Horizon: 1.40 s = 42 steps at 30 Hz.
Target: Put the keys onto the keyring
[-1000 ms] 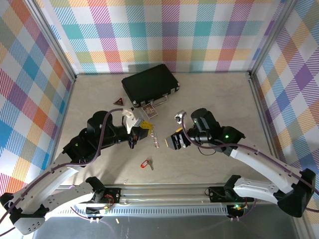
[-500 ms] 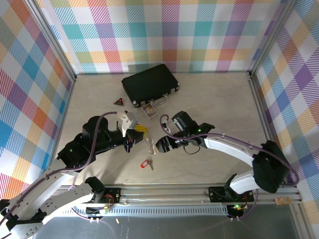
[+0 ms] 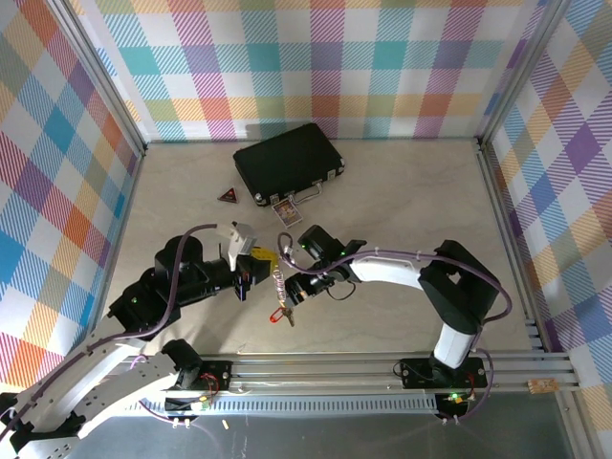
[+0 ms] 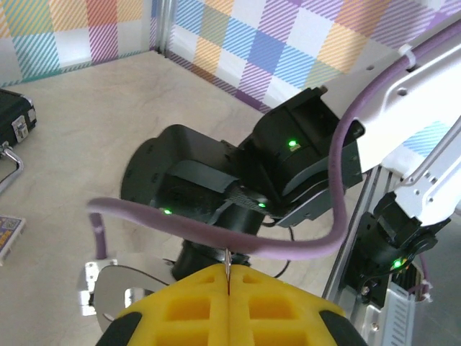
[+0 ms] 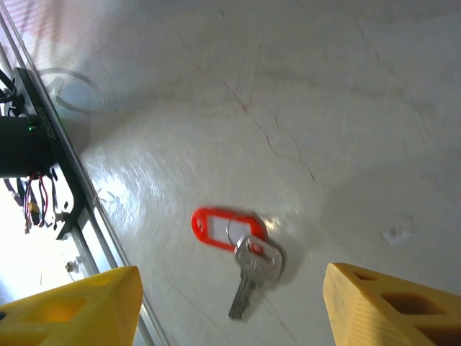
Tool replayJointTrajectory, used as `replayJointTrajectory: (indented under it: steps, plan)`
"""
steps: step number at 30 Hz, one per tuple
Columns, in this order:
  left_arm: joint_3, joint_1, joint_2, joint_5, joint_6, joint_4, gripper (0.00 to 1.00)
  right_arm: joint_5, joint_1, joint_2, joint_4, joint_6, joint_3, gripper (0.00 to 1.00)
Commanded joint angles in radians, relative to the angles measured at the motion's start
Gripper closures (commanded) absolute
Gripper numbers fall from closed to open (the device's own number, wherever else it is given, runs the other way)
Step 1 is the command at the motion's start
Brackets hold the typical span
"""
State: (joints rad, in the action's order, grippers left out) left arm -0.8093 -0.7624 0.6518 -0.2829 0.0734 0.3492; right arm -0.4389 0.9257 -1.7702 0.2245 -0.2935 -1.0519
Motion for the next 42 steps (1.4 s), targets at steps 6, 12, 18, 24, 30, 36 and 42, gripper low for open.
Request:
replayJointTrajectory:
  steps: [6,12,18,24,30,36,42]
  plan:
    - [0.095,0.002,-0.145,0.032,0.109,-0.079,1.00,0.028,0.072,-0.127,0.116,0.102,-0.146,0.37]
    - [0.083,0.002,-0.180,0.061,0.122,-0.023,1.00,0.102,0.107,-0.154,0.186,0.140,-0.179,0.42]
    - [0.065,0.002,-0.209,0.072,0.126,0.021,1.00,0.203,0.145,-0.190,0.278,0.194,-0.217,0.49]
    - [0.057,0.002,-0.239,0.088,0.131,0.046,1.00,0.244,0.158,-0.207,0.295,0.200,-0.236,0.60]
    - [0.041,0.002,-0.256,0.103,0.120,0.092,1.00,0.284,0.164,-0.207,0.299,0.188,-0.235,0.72]
    - [0.040,0.002,-0.273,0.103,0.116,0.097,1.00,0.316,0.165,-0.187,0.305,0.174,-0.211,0.81]
    - [0.035,0.002,-0.263,0.105,0.107,0.106,1.00,0.337,0.166,-0.160,0.318,0.169,-0.198,0.94]
